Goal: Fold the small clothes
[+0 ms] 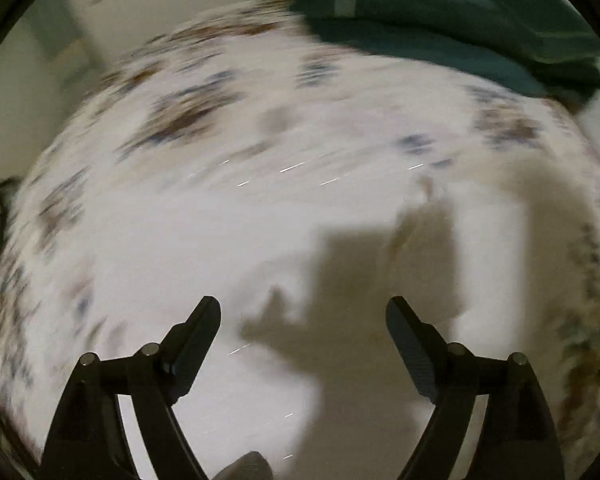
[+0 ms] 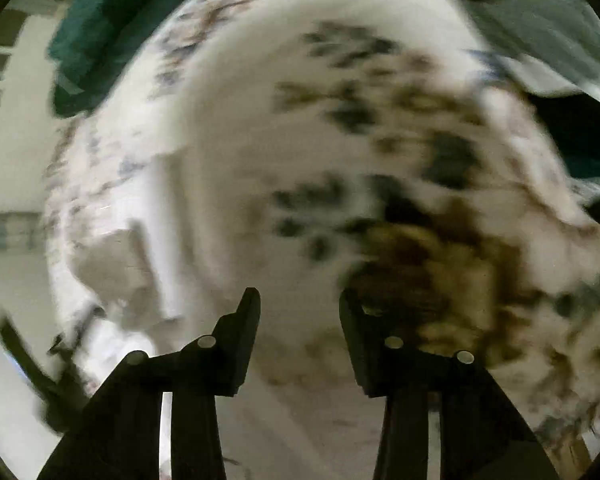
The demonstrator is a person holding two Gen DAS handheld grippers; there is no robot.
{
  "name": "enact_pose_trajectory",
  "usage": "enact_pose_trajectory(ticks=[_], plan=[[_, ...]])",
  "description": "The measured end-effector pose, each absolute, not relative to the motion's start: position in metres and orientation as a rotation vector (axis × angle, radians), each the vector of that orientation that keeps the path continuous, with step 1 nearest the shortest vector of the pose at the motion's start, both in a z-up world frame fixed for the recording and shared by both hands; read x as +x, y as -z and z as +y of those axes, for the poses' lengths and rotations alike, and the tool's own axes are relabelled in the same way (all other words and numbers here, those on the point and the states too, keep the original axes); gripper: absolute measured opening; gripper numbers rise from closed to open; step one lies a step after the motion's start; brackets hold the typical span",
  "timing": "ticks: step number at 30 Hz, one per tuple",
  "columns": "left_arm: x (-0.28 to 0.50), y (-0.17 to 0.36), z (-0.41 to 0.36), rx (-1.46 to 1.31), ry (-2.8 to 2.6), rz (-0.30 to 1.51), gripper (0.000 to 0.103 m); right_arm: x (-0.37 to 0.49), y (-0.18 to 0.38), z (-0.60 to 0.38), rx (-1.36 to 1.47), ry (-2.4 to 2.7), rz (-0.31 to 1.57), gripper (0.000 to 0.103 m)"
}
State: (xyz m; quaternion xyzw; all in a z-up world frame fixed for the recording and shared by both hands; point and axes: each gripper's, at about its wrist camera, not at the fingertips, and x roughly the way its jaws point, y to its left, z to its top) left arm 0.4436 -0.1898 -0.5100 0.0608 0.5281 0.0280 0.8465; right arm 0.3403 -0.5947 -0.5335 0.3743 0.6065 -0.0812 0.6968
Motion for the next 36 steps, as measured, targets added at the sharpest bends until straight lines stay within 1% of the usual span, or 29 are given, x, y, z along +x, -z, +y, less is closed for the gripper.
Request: enact_pose_trajectory(ticks=[2, 4, 6, 8, 9, 10, 11, 13, 17, 18, 20, 21, 23, 24, 25, 26, 30, 31, 32, 33, 34, 36], plan=[[0.418, 0.530, -0.148, 0.196, -0.203, 1.148, 0.084, 0.365, 0.531, -0.578, 0.848, 0.094, 1.346, 0.051], [0.401, 0.554, -0.118, 0.212, -0.269, 1.217, 0.084, 0.390, 0.532, -0.555, 0.848, 0.025, 1.351, 0.064], [0.383, 0.581, -0.082, 0.170, -0.344, 1.311, 0.084, 0.420, 0.532, -0.526, 0.806, -0.032, 1.365, 0.064], [0.371, 0.592, -0.056, 0.042, -0.345, 1.323, 0.091, 0.446, 0.527, -0.492, 0.698, -0.093, 1.368, 0.072], [0.366, 0.594, -0.045, -0.038, -0.332, 1.305, 0.094, 0.457, 0.524, -0.472, 0.625, -0.117, 1.370, 0.079], [0.366, 0.595, -0.042, -0.054, -0.332, 1.303, 0.101, 0.468, 0.522, -0.453, 0.582, -0.141, 1.370, 0.080], [0.367, 0.598, -0.040, -0.060, -0.331, 1.303, 0.103, 0.475, 0.522, -0.440, 0.563, -0.152, 1.376, 0.081], [0.371, 0.605, -0.041, -0.060, -0.317, 1.309, 0.103, 0.496, 0.533, -0.405, 0.505, -0.149, 1.423, 0.090], [0.375, 0.609, -0.044, -0.062, -0.317, 1.292, 0.103, 0.521, 0.562, -0.357, 0.320, -0.121, 1.526, 0.090], [0.375, 0.609, -0.044, -0.065, -0.316, 1.291, 0.103, 0.523, 0.570, -0.351, 0.289, -0.124, 1.552, 0.087], [0.375, 0.608, -0.043, -0.075, -0.304, 1.286, 0.103, 0.521, 0.580, -0.347, 0.224, -0.085, 1.594, 0.032], [0.374, 0.608, -0.042, -0.079, -0.296, 1.287, 0.103, 0.517, 0.577, -0.356, 0.220, -0.053, 1.575, 0.012], [0.375, 0.607, -0.040, -0.088, -0.279, 1.290, 0.103, 0.509, 0.568, -0.388, 0.311, 0.014, 1.515, 0.012], [0.376, 0.606, -0.037, -0.090, -0.273, 1.292, 0.103, 0.505, 0.566, -0.406, 0.363, 0.031, 1.504, 0.012], [0.376, 0.606, -0.036, -0.092, -0.267, 1.293, 0.103, 0.500, 0.567, -0.425, 0.425, 0.044, 1.502, 0.020], [0.377, 0.606, -0.035, -0.095, -0.260, 1.295, 0.103, 0.493, 0.568, -0.446, 0.486, 0.073, 1.494, 0.024], [0.378, 0.607, -0.030, -0.098, -0.255, 1.295, 0.103, 0.468, 0.560, -0.511, 0.584, 0.209, 1.430, 0.040], [0.377, 0.607, -0.029, -0.098, -0.256, 1.294, 0.103, 0.462, 0.554, -0.524, 0.629, 0.218, 1.400, 0.042], [0.377, 0.608, -0.030, -0.097, -0.257, 1.292, 0.103, 0.458, 0.550, -0.531, 0.666, 0.207, 1.381, 0.042], [0.376, 0.608, -0.031, -0.096, -0.258, 1.289, 0.103, 0.455, 0.546, -0.535, 0.703, 0.177, 1.363, 0.045], [0.376, 0.608, -0.031, -0.096, -0.258, 1.290, 0.103, 0.453, 0.544, -0.535, 0.720, 0.150, 1.354, 0.053], [0.377, 0.609, -0.029, -0.093, -0.260, 1.286, 0.103, 0.452, 0.542, -0.534, 0.723, 0.114, 1.339, 0.057]])
